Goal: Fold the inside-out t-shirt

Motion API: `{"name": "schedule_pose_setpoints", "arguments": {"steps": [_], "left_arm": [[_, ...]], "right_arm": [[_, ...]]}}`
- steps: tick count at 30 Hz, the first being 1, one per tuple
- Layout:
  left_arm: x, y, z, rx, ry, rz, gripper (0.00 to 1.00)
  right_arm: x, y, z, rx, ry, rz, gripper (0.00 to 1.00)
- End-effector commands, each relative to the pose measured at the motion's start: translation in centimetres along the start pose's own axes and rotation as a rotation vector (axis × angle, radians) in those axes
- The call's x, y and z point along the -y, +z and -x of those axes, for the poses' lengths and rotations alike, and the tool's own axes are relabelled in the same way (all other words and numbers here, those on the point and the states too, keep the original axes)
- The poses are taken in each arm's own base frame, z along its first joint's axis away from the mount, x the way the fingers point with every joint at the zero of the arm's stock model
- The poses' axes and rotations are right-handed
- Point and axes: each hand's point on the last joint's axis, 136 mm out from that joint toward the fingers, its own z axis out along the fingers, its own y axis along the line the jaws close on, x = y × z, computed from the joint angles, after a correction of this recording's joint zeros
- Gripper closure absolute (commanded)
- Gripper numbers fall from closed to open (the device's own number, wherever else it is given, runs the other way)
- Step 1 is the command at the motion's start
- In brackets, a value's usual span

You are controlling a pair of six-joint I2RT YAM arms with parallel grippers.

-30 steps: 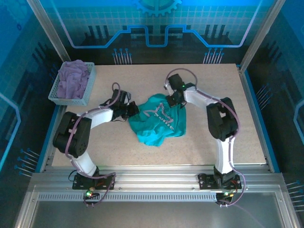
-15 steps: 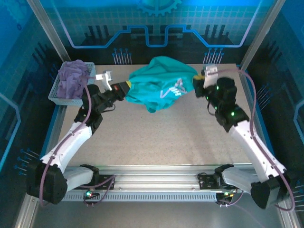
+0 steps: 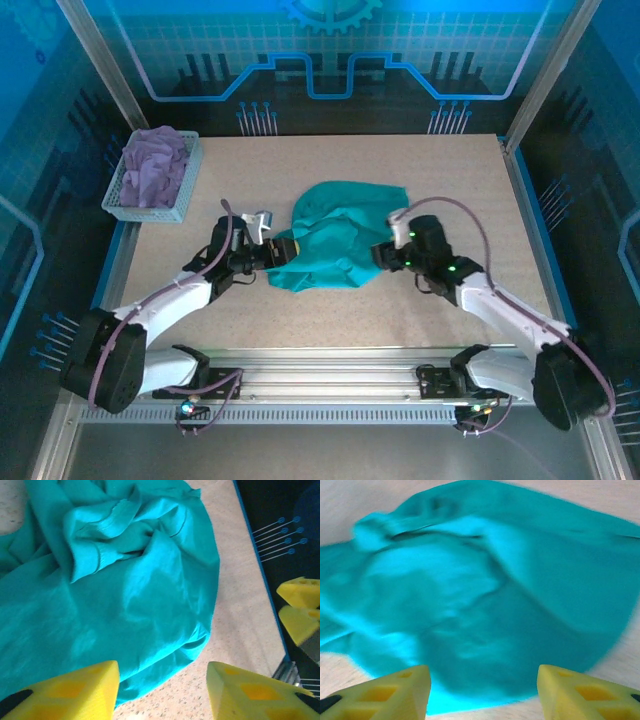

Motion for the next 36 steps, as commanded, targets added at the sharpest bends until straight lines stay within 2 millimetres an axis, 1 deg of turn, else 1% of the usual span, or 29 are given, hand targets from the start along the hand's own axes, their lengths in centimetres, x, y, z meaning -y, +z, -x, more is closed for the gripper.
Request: {"name": "schedule_pose_setpoints", "arguments": {"steps": [1, 4, 6, 7, 8, 9, 10, 11, 12, 13, 14, 16, 17, 18, 20, 25, 27, 29, 31, 34, 36], "left_arm": [[0.2, -1.3, 0.7, 0.016, 0.078, 0.077, 0.45], [-0.3, -1.3, -0.1, 0.004, 0.121, 0.126, 0.39], [-0.5, -1.1, -0.6, -0.008, 0.138, 0.146, 0.38], [-0.5, -0.9, -0.8, -0.011, 0.144, 0.149, 0.37], [-0.4, -0.6, -1.1, -0.016, 0.155, 0.141, 0.37], [-0.3, -0.4, -1.3, -0.016, 0.162, 0.135, 0.36], [-0.3, -0.2, -1.5, -0.018, 0.173, 0.133, 0.36], [-0.1, 0.1, -1.7, -0.023, 0.191, 0.127, 0.35], [0.1, 0.3, -1.8, -0.027, 0.210, 0.128, 0.35], [0.2, 0.5, -1.9, -0.030, 0.230, 0.131, 0.35], [0.4, 0.7, -1.9, -0.033, 0.254, 0.133, 0.34], [0.8, 1.2, -1.7, -0.031, 0.303, 0.143, 0.33], [1.3, 1.4, -1.6, -0.031, 0.345, 0.134, 0.33], [1.8, 1.7, -1.5, -0.032, 0.383, 0.128, 0.32], [2.5, 2.4, -1.1, -0.024, 0.473, 0.133, 0.31], [3.8, 4.1, -0.2, -0.049, 0.618, 0.139, 0.27], [3.9, 5.0, -0.1, -0.090, 0.631, 0.155, 0.25], [3.6, 5.8, 0.1, -0.112, 0.632, 0.190, 0.22], [3.4, 6.2, 0.5, -0.115, 0.632, 0.221, 0.19], [4.0, 6.4, 0.9, -0.101, 0.624, 0.225, 0.16], [4.2, 6.2, 1.4, -0.073, 0.589, 0.232, 0.13]], "right_arm": [[-5.6, 2.1, -0.6, -0.086, -0.194, 0.127, 0.38], [-6.1, 4.6, -2.6, -0.186, -0.185, 0.123, 0.32], [-6.0, 6.2, -3.4, -0.223, -0.172, 0.120, 0.32], [-6.0, 6.9, -3.5, -0.228, -0.177, 0.114, 0.32], [-5.6, 8.0, -3.6, -0.241, -0.177, 0.098, 0.36], [-5.5, 8.6, -3.6, -0.245, -0.173, 0.095, 0.44], [-5.1, 9.0, -3.8, -0.253, -0.161, 0.096, 0.56], [-5.1, 9.3, -2.1, -0.217, -0.139, 0.108, 0.70], [-4.8, 9.2, -1.5, -0.201, -0.118, 0.120, 0.79], [-4.8, 8.8, -0.8, -0.177, -0.097, 0.149, 0.86], [-4.8, 8.1, -0.1, -0.150, -0.077, 0.179, 0.91], [-4.9, 6.8, 1.3, -0.107, -0.040, 0.231, 0.96], [-5.1, 6.0, 1.9, -0.092, -0.023, 0.264, 0.97], [-5.1, 5.4, 2.3, -0.083, -0.010, 0.285, 0.97], [-4.8, 4.4, 1.8, -0.093, 0.023, 0.314, 0.98], [-3.8, 1.9, 3.0, -0.063, 0.093, 0.349, 1.00], [-3.0, 1.1, 3.6, -0.051, 0.098, 0.321, 1.00], [-2.7, 0.3, 4.1, -0.034, 0.080, 0.304, 1.00], [-2.5, -0.4, 4.5, -0.020, 0.072, 0.283, 0.97], [-1.9, -1.4, 5.0, 0.004, 0.065, 0.236, 0.93], [-1.6, -2.3, 5.5, 0.041, 0.072, 0.216, 0.93]]}}
